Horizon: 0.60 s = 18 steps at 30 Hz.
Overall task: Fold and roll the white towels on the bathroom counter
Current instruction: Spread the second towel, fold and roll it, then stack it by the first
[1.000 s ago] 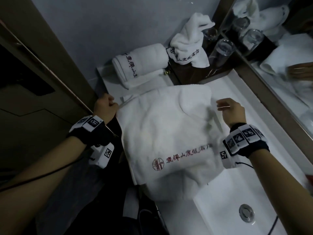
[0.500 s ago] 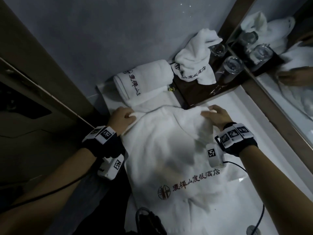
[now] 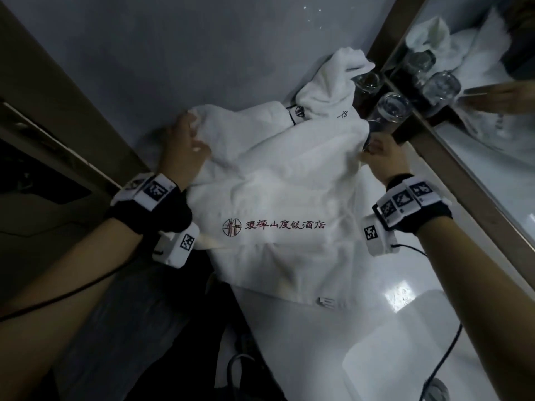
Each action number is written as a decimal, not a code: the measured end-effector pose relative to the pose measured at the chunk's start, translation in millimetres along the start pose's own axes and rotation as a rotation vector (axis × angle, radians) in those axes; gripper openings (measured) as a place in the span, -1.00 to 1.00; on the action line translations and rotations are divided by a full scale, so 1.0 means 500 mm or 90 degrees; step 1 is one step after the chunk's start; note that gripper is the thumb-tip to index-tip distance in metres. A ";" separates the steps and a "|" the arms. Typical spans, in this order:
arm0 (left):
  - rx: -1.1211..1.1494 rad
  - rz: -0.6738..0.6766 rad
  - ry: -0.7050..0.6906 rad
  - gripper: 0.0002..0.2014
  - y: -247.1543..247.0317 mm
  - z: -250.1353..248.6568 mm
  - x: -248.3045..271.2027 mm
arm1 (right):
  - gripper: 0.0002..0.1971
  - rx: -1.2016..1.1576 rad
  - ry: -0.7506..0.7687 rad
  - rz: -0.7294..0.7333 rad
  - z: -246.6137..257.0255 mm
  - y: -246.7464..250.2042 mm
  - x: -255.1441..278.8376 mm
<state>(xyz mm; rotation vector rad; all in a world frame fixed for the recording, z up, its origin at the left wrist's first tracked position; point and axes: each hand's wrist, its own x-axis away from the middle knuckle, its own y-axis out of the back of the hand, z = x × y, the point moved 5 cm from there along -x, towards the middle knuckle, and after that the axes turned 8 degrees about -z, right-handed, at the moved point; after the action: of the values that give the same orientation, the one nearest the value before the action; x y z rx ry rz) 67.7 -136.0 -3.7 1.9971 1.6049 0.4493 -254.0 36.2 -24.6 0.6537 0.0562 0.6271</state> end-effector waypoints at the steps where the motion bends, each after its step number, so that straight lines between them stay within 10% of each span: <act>1: -0.009 0.008 -0.003 -0.54 -0.007 0.012 0.025 | -0.52 0.050 0.011 0.000 -0.012 -0.004 0.019; 5: -0.120 0.001 -0.124 -0.64 -0.039 0.039 0.160 | -0.61 0.111 0.075 0.038 -0.070 -0.016 0.125; 9: -0.222 0.229 -0.207 -0.60 -0.119 0.056 0.285 | -0.63 0.145 0.117 0.140 -0.118 -0.043 0.221; 15: -0.293 0.220 -0.141 -0.54 -0.150 0.079 0.328 | -0.61 0.086 -0.085 0.026 -0.191 -0.019 0.241; 18: -0.347 0.237 -0.159 -0.62 -0.153 0.080 0.315 | -0.77 0.093 -0.177 0.113 -0.200 -0.023 0.255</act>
<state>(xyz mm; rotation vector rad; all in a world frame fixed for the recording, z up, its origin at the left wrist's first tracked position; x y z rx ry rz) 67.0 20.1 -92.4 1.8263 0.8412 0.6632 -168.3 155.9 -93.1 0.8895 -0.2190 0.7013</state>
